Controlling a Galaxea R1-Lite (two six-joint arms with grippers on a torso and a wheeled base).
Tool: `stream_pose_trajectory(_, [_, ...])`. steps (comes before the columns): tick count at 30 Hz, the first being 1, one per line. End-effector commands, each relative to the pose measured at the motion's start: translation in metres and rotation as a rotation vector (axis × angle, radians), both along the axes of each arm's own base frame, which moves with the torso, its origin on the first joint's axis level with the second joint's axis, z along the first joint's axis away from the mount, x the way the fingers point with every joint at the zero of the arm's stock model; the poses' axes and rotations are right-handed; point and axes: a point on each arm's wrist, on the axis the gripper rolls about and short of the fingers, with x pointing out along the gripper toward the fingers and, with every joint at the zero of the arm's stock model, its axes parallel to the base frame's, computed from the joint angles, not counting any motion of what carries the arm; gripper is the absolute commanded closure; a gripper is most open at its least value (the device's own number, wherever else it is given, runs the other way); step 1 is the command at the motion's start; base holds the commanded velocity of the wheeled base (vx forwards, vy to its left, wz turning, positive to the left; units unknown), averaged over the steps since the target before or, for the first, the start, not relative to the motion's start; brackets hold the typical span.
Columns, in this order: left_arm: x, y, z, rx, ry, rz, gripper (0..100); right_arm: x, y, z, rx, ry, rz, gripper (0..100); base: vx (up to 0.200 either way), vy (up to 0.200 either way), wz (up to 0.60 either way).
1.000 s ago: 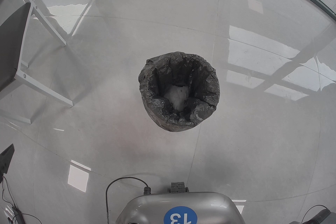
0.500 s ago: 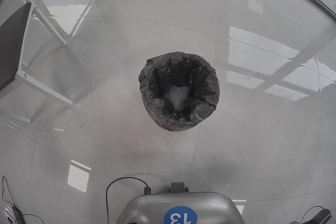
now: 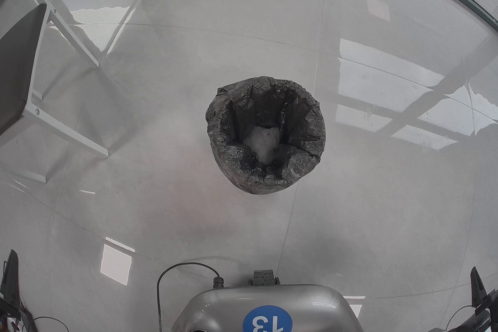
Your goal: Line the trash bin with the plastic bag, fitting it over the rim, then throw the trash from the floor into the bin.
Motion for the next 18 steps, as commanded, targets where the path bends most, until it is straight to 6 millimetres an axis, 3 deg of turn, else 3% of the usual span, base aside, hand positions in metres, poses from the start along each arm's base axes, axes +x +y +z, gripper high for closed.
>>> stream_pose_trajectory(1, [0.013,-0.002,-0.033,-0.008,0.017,-0.025,0,0.003,0.001,-0.012,-0.001,-0.023,0.009,0,0.000,0.000,0.00])
stream_pose_trajectory(7, [0.025,-0.003,-0.064,0.160,0.047,-0.009,0,0.004,0.002,-0.014,0.009,-0.031,0.074,0,0.000,0.000,0.00])
stream_pose_trajectory(18, [0.025,-0.001,-0.070,0.144,0.110,0.065,0,0.006,0.002,-0.017,0.061,-0.053,0.071,0,0.000,0.000,0.00])
